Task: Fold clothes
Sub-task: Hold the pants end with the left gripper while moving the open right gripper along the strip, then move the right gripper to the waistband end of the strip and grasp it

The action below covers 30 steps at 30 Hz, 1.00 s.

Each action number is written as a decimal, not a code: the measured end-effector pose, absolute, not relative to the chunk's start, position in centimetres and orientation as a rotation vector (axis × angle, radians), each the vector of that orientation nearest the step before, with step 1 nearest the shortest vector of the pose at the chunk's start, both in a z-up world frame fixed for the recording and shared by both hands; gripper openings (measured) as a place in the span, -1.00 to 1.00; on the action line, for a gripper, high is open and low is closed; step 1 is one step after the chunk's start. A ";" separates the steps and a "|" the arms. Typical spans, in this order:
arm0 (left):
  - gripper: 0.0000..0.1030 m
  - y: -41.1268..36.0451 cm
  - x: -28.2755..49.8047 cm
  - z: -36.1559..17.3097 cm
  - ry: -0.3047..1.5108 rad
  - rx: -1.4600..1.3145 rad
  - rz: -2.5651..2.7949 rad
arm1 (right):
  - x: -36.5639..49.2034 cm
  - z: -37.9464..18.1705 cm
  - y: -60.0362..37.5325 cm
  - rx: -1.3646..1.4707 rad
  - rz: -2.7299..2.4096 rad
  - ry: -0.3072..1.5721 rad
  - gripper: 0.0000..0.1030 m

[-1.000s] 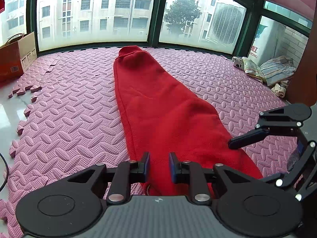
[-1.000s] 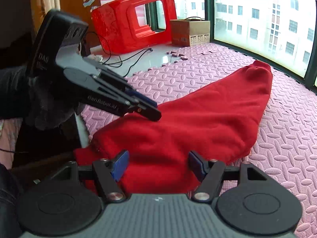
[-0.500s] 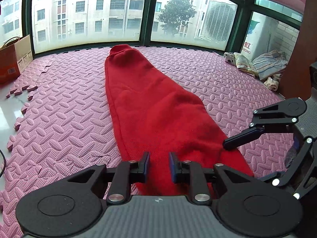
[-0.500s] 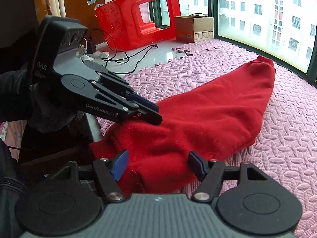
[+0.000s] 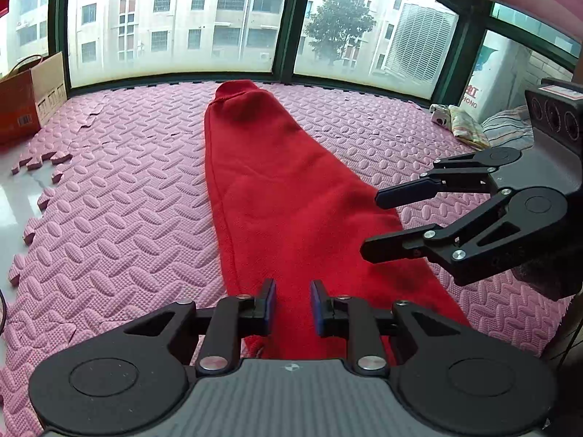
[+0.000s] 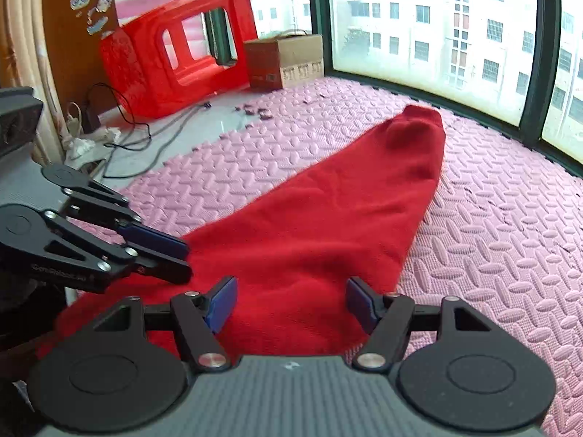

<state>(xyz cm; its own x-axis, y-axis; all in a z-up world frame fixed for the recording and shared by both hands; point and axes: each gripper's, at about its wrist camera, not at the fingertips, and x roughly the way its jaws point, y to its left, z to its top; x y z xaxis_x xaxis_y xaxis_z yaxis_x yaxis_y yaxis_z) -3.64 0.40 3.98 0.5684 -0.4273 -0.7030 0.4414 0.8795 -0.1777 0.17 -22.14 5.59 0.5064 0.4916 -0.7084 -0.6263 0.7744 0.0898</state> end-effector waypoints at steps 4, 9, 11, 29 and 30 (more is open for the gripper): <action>-0.58 0.8 -3.7 4.4 0.829 0.004 -0.521 | 0.4 5.4 -22.6 -0.202 0.687 0.807 0.27; -0.58 -0.1 -1.8 5.4 0.818 -0.016 -0.536 | 1.9 6.8 -21.9 -0.230 0.700 0.750 0.27; -0.58 -0.7 -0.6 5.1 0.825 -0.012 -0.535 | 3.1 6.5 -21.5 -0.244 0.690 0.750 0.27; -0.40 -1.1 3.8 3.4 0.913 -0.046 -0.511 | 16.1 4.6 -20.5 -0.251 0.636 0.798 0.19; -0.40 -1.1 4.0 3.4 0.916 -0.049 -0.511 | 16.8 4.5 -20.6 -0.249 0.630 0.802 0.18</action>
<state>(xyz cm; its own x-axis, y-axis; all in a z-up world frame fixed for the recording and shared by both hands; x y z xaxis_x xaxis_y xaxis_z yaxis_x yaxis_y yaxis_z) 3.98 -1.06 3.38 0.4985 -0.4426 -0.7454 0.4021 0.8798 -0.2535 16.78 -20.57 4.47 0.5262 0.4295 -0.7339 -0.6113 0.7910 0.0247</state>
